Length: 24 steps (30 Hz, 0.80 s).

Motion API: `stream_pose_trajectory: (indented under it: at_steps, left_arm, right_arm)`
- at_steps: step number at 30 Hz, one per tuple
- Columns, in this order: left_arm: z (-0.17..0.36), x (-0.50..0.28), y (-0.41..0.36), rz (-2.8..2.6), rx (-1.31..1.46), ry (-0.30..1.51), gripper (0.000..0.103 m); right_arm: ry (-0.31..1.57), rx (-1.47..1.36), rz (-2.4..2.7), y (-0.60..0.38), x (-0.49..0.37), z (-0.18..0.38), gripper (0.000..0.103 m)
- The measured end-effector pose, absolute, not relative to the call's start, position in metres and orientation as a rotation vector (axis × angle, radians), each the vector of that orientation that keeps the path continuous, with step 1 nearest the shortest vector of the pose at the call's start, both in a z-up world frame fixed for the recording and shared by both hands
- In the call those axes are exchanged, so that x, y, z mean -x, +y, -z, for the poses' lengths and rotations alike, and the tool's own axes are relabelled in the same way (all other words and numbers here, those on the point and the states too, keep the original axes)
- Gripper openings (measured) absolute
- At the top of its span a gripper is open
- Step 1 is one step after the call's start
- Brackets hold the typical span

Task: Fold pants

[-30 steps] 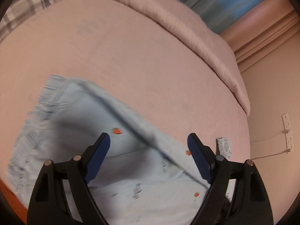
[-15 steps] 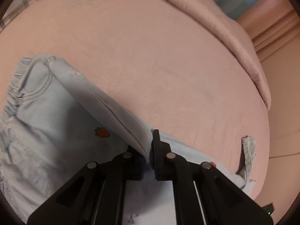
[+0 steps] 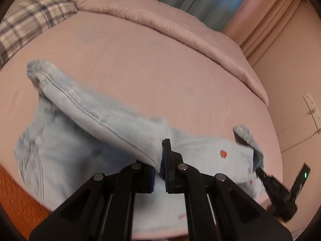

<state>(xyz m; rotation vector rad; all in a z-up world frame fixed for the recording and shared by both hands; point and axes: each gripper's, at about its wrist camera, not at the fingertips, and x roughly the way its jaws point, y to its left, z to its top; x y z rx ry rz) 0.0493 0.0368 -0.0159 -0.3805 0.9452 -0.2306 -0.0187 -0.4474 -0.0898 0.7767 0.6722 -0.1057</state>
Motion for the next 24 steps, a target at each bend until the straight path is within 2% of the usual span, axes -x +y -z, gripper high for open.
stream_pose_trajectory:
  at_steps: [5,9,10,12,14,20,21,22,23,24]
  left_arm:
    - [0.061,-0.018,0.047,0.221,0.404,1.025,0.008]
    - [0.089,-0.012,0.057,0.215,0.455,1.109,0.015]
    - [0.092,-0.014,0.062,0.217,0.485,1.124,0.019]
    - [0.092,-0.02,0.073,0.194,0.515,1.139,0.022]
    - [0.088,-0.026,0.088,0.172,0.555,1.13,0.033]
    - [0.084,-0.03,0.131,0.159,0.725,1.144,0.033]
    - [0.079,-0.029,0.141,0.097,0.713,1.127,0.036]
    - [0.075,-0.028,0.144,0.052,0.696,1.11,0.044]
    - [0.071,-0.029,0.152,0.012,0.679,1.072,0.048]
    - [0.069,-0.031,0.157,0.001,0.673,1.042,0.046]
  right_arm:
    - [0.71,-0.78,0.115,-0.445,0.021,0.101,0.004]
    - [0.753,-0.775,0.139,-0.443,0.018,0.113,0.004]
    - [0.766,-0.778,0.14,-0.442,0.016,0.117,0.004]
    - [0.781,-0.779,0.143,-0.442,0.014,0.12,0.004]
    - [0.788,-0.774,0.148,-0.442,0.012,0.121,0.004]
    - [0.788,-0.789,0.15,-0.443,0.012,0.121,0.004]
    - [0.788,-0.791,0.149,-0.444,0.012,0.121,0.004]
    - [0.789,-0.788,0.149,-0.444,0.012,0.12,0.004]
    - [0.788,-0.784,0.151,-0.444,0.012,0.12,0.004]
    - [0.787,-0.783,0.151,-0.444,0.012,0.12,0.004]
